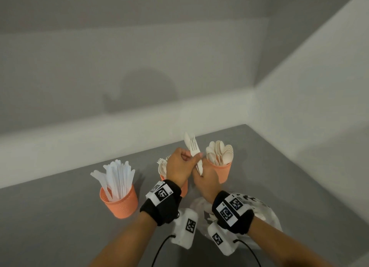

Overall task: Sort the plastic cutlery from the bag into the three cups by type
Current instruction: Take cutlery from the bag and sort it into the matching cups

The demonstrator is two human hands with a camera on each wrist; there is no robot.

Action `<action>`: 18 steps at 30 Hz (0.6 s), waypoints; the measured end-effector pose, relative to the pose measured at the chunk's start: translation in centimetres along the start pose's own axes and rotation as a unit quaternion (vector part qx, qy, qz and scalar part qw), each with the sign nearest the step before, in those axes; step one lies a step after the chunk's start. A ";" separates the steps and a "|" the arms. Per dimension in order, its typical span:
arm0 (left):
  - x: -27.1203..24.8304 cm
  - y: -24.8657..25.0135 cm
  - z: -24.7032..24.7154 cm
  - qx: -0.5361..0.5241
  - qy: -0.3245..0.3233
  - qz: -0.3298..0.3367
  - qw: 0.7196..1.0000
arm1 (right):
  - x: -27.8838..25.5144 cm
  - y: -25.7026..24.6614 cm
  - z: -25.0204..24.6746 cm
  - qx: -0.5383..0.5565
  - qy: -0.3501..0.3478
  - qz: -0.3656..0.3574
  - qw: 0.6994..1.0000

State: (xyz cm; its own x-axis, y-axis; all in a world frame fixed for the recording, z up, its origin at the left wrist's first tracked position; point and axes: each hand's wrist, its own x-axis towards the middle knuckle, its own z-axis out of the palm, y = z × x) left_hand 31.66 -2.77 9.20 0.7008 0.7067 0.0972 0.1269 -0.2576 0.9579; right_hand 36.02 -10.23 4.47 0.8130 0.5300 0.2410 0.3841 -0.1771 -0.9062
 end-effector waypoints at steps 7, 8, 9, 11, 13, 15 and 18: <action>0.5 2.6 -1.6 -0.163 -0.007 0.004 0.987 | -0.2 -1.1 -0.8 0.140 -0.045 0.046 0.988; 0.7 3.0 -2.0 -0.200 0.006 0.000 0.980 | -0.3 -1.5 -1.0 0.173 -0.060 0.075 0.980; 1.1 3.2 -2.4 -0.220 0.025 -0.007 0.975 | -0.3 -1.6 -1.1 0.195 -0.067 0.110 0.972; 1.8 3.1 -2.9 -0.230 0.063 -0.031 0.971 | -0.1 -1.5 -1.2 0.225 -0.075 0.163 0.958; 2.2 2.5 -3.1 -0.213 0.085 -0.054 0.972 | 0.1 -1.4 -1.2 0.256 -0.089 0.183 0.945; 1.8 1.7 -3.1 -0.175 0.075 -0.055 0.980 | 0.2 -1.7 -1.2 0.290 -0.112 0.197 0.930; 0.5 0.9 -2.7 -0.137 0.000 -0.067 0.988 | 0.2 -2.2 -1.3 0.325 -0.143 0.195 0.914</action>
State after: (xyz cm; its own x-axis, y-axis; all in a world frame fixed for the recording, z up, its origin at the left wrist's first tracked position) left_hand 30.20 -0.89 10.89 0.6907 0.7223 -0.0359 0.0244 0.0264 0.9994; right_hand 35.89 -10.79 6.93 0.6488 0.7438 -0.1608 -0.3269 0.0816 -0.9415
